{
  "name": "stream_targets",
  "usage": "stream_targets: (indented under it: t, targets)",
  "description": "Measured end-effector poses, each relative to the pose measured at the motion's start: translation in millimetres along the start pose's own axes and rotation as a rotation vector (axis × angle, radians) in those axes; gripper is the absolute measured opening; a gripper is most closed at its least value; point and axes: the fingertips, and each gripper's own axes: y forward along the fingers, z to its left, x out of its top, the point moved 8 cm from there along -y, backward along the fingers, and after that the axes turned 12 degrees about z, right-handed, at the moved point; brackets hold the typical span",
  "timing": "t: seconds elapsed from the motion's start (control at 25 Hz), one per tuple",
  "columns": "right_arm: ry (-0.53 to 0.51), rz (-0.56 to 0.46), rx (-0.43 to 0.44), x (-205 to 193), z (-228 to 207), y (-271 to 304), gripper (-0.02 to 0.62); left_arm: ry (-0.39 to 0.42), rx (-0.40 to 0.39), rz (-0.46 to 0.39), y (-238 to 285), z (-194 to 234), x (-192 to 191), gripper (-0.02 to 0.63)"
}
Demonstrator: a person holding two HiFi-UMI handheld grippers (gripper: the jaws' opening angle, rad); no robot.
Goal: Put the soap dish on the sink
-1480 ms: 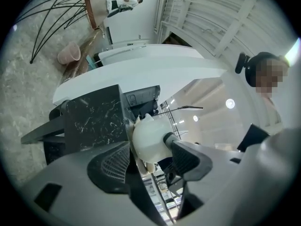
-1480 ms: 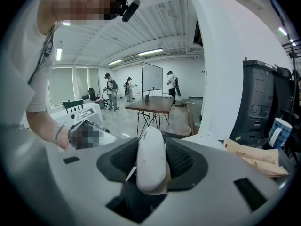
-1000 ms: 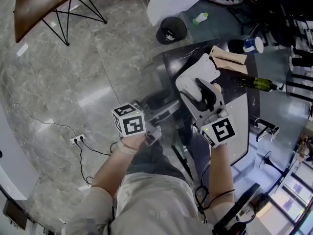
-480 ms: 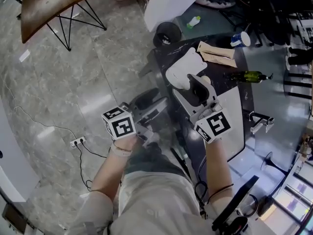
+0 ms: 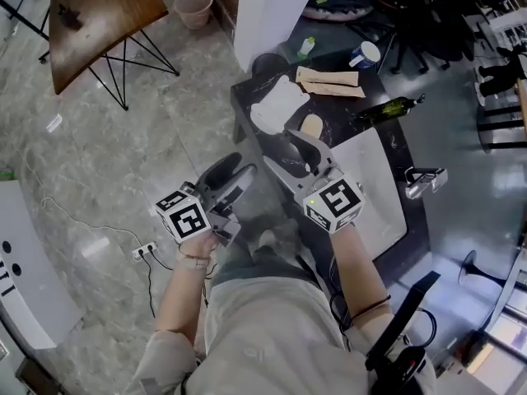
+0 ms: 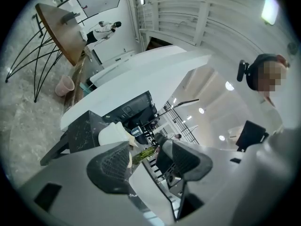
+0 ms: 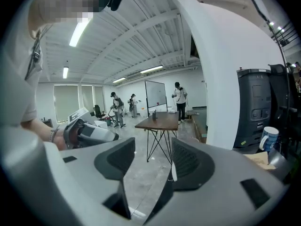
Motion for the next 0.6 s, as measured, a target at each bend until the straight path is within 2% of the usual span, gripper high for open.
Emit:
stream_targets:
  t: [0.32,0.6]
  targets:
    - [0.020,-0.059,0.031,5,25,-58,0.233,0.079,0.018,0.025,0,-74,-17,0.273]
    - [0.055,-0.124,0.028,2,37,-105,0.233,0.138,0.043,0.041,-2,-121,-30,0.273]
